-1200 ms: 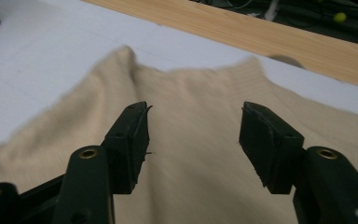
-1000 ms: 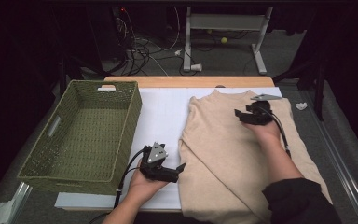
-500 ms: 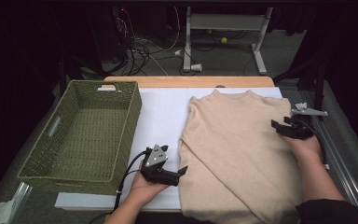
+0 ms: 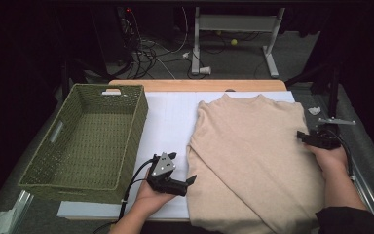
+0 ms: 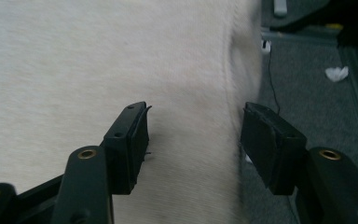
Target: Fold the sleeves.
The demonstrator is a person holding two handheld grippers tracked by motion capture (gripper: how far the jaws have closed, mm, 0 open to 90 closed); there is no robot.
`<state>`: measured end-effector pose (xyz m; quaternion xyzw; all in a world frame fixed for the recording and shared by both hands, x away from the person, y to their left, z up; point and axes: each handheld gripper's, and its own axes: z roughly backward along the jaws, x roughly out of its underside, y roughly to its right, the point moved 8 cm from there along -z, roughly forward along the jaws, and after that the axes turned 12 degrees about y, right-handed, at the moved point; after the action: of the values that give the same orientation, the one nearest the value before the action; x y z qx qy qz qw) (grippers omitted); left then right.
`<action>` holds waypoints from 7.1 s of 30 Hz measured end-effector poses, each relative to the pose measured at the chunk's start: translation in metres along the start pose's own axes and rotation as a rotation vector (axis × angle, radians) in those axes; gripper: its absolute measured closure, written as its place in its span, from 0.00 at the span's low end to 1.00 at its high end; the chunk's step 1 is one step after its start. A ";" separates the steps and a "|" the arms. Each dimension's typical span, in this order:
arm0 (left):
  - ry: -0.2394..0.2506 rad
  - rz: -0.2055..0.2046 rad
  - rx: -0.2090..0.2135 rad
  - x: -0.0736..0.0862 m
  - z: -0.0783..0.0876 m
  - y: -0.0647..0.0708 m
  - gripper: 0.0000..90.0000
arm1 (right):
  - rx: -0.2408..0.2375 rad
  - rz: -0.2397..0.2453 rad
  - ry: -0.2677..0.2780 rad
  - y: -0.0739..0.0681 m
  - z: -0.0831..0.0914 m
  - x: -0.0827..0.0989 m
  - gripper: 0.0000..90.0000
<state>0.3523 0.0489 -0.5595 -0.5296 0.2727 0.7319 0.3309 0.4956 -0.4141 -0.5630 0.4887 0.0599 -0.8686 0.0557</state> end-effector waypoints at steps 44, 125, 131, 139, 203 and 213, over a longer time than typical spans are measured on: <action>-0.004 -0.037 -0.013 0.001 0.000 0.003 0.00 | -0.112 0.320 0.102 -0.096 0.015 -0.075 0.98; -0.015 -0.076 -0.026 0.001 -0.001 0.005 0.00 | -0.148 0.253 0.155 -0.097 0.033 -0.060 0.98; -0.014 -0.075 -0.024 0.001 -0.001 0.005 0.00 | -0.231 0.337 0.150 -0.141 0.024 -0.060 0.98; -0.013 -0.078 -0.025 0.001 -0.001 0.006 0.00 | -0.346 0.385 0.130 -0.188 0.012 -0.045 0.98; -0.016 -0.069 -0.035 0.002 -0.001 0.005 0.01 | -0.077 0.118 0.105 -0.041 0.052 0.001 0.97; -0.028 -0.056 -0.030 0.002 -0.002 0.003 0.01 | -0.186 0.249 0.187 -0.099 0.074 -0.009 0.97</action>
<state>0.3505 0.0455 -0.5617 -0.5316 0.2423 0.7336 0.3472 0.4220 -0.3280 -0.5123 0.5639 0.0838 -0.7964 0.2019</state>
